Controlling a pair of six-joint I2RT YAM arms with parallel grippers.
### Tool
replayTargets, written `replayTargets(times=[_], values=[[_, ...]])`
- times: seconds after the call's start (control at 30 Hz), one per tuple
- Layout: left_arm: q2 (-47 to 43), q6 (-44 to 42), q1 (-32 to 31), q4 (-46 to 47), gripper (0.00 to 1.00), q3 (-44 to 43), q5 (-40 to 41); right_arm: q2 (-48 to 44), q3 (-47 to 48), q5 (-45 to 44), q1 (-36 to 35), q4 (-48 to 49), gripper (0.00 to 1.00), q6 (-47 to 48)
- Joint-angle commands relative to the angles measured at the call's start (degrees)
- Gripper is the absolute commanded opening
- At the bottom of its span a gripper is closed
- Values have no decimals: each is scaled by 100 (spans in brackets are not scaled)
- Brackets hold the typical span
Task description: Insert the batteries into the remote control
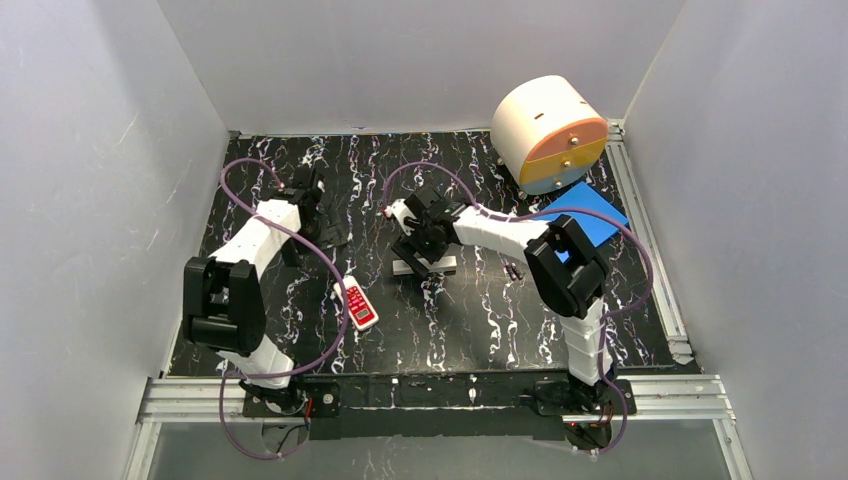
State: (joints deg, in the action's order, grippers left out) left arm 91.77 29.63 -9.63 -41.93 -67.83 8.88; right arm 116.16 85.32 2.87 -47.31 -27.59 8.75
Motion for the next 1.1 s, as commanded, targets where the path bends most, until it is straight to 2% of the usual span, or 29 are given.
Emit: replayTargets(times=[0.0,0.13,0.23,0.4,0.57,0.7,0.8,0.97,1.07], values=[[-408,107,22,-173,99,290,-38,183,378,-259,-72,-203,86,338],[-451,67,22,-205,98,388,-320,238,427,-956,-59,-17,74,27],[-588,126,22,-197,98,577,-124,251,447,-1433,7,180,60,-357],[-853,116,22,-45,99,896,95,221,323,-1958,313,537,46,-996],[-929,155,14,175,98,1120,-668,290,351,-2375,755,641,43,-1576],[-1041,177,-96,677,99,1546,-1787,472,505,-2208,889,632,45,-1579],[-957,294,-355,497,99,1621,-1623,554,536,-2024,898,646,51,-1649],[-699,552,-548,159,98,1659,-1544,544,554,-1927,919,549,75,-1937],[-486,763,-748,87,98,1595,-1458,395,581,-1780,993,494,83,-2121]])
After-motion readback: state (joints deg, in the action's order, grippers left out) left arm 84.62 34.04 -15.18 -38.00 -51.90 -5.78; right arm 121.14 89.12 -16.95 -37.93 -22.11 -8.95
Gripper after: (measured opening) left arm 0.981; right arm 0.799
